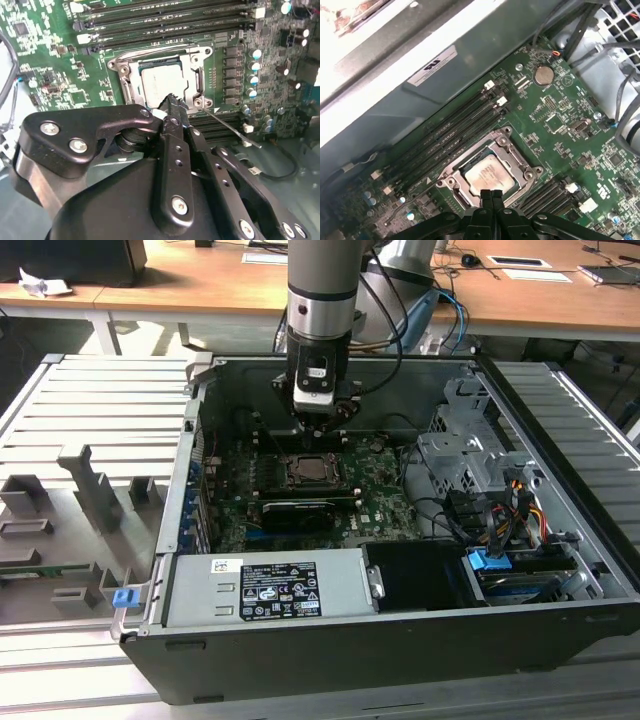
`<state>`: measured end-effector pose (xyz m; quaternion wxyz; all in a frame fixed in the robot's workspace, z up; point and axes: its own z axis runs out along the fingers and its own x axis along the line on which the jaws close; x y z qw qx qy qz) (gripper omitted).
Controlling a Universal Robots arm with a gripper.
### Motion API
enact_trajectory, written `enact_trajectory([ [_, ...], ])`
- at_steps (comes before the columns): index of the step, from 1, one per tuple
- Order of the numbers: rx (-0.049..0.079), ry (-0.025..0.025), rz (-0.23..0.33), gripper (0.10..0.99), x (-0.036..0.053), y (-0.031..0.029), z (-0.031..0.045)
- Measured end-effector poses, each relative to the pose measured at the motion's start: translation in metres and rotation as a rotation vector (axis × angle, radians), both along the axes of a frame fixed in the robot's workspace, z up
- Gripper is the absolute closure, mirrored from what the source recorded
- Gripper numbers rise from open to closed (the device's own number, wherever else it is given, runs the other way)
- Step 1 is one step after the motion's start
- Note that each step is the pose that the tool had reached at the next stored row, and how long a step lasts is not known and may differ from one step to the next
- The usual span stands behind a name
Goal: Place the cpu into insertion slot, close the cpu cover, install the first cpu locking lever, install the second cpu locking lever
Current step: 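Install the first cpu locking lever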
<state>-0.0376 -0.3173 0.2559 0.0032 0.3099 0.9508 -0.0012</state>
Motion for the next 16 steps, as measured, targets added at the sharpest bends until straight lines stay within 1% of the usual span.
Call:
enact_trajectory([
  [3, 0.0, 0.0001, 0.062, 0.98, 0.0, 0.0, -0.0003],
  [4, 0.0, 0.0001, 0.095, 0.98, 0.0, 0.0, -0.0004],
  [5, 0.0, 0.0, 0.113, 0.98, 0.0, 0.0, -0.0006],
  [13, 0.0, 0.0001, 0.217, 0.98, 0.0, 0.0, -0.001],
  [16, 0.0, 0.0001, 0.237, 0.98, 0.0, 0.0, -0.0011],
])
